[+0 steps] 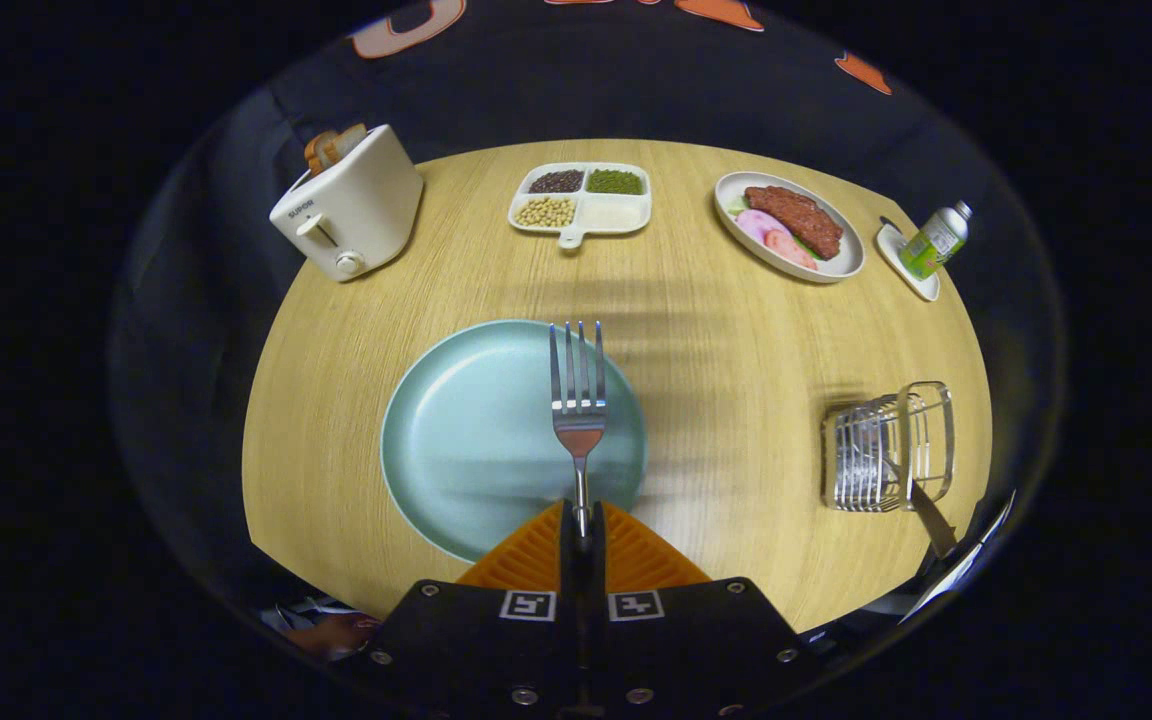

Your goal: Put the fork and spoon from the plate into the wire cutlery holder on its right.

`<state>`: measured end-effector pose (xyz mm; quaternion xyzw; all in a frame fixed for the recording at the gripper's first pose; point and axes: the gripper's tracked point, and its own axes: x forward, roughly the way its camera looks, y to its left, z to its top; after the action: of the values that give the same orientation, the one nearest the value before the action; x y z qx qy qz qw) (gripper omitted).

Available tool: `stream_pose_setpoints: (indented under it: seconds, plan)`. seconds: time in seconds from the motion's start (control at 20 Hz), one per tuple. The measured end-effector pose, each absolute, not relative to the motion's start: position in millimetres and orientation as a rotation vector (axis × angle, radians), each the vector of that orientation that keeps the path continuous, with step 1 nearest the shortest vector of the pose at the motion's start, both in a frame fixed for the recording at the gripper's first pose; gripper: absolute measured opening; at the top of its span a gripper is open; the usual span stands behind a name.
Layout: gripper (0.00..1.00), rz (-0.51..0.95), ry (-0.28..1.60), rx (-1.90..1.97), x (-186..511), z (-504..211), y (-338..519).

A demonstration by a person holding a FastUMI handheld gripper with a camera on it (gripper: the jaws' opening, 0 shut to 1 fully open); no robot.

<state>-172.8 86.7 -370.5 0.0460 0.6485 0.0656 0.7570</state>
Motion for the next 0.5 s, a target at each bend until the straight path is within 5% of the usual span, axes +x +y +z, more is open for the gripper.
stream_pose_setpoints:
  seconds: [0.5]
  plan:
    - [0.05,-0.008,1.347,0.193,-172,-319,-46]
